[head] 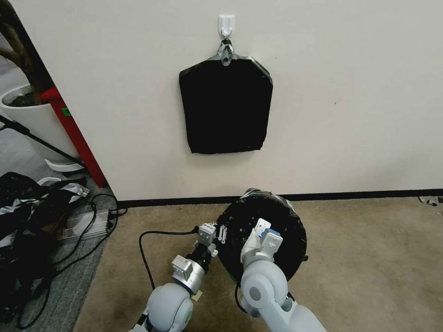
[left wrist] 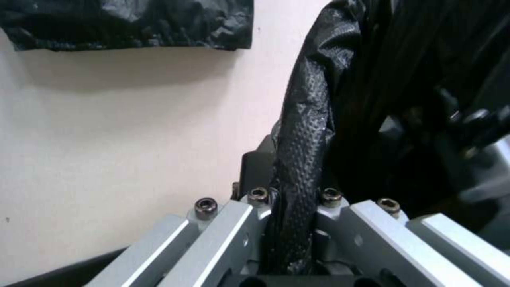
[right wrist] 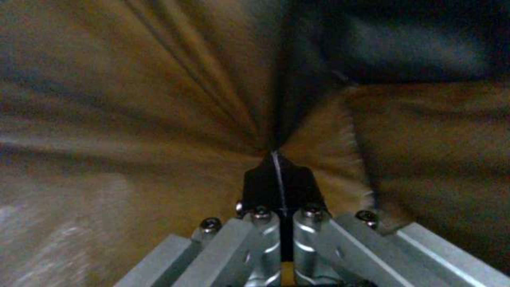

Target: Place a trash bag onto the trash bin.

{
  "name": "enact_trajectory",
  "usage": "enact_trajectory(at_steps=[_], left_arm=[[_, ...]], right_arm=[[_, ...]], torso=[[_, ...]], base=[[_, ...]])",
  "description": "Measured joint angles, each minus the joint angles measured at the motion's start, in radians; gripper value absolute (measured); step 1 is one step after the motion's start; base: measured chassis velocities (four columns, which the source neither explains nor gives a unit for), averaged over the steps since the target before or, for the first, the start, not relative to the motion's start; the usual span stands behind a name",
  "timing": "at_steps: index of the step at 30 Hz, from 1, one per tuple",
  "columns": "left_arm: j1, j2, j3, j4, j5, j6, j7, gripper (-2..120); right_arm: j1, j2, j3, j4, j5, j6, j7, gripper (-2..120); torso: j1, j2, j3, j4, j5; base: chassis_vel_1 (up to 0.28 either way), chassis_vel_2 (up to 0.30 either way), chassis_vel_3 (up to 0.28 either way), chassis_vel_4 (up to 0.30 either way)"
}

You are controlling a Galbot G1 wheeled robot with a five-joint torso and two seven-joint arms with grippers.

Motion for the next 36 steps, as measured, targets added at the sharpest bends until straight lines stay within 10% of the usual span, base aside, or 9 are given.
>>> enact_trajectory(at_steps=[26, 32, 36], left_arm=[[0.015, 0.014, -0.014, -0.056, -0.047, 0.066, -0.027, 2], [-0.015, 0.014, -0.034, -0.057, -0.051, 0.185, -0.132, 2], [-0.055, 0.027, -0.060, -0.069, -0.125, 0.414, -0.275, 2]], right_arm=[[-0.020, -0.034, 0.037, -0.081, -0.322, 0.023, -0.086, 0], [-0.108, -0.073, 0.006, 0.057, -0.377, -0.027, -0.221, 5], [-0.177, -0.106, 0.007, 0.170, -0.486, -0.034, -0.323, 20]], torso=[[0.000, 0.000, 0.000, 0.0000, 0.0000], [0.000, 0.000, 0.000, 0.0000, -0.0003], [0.000, 0.000, 0.000, 0.0001, -0.0002]], base=[[0.000, 0.000, 0.000, 0.000], [0.000, 0.000, 0.000, 0.000], [0.000, 0.000, 0.000, 0.000]])
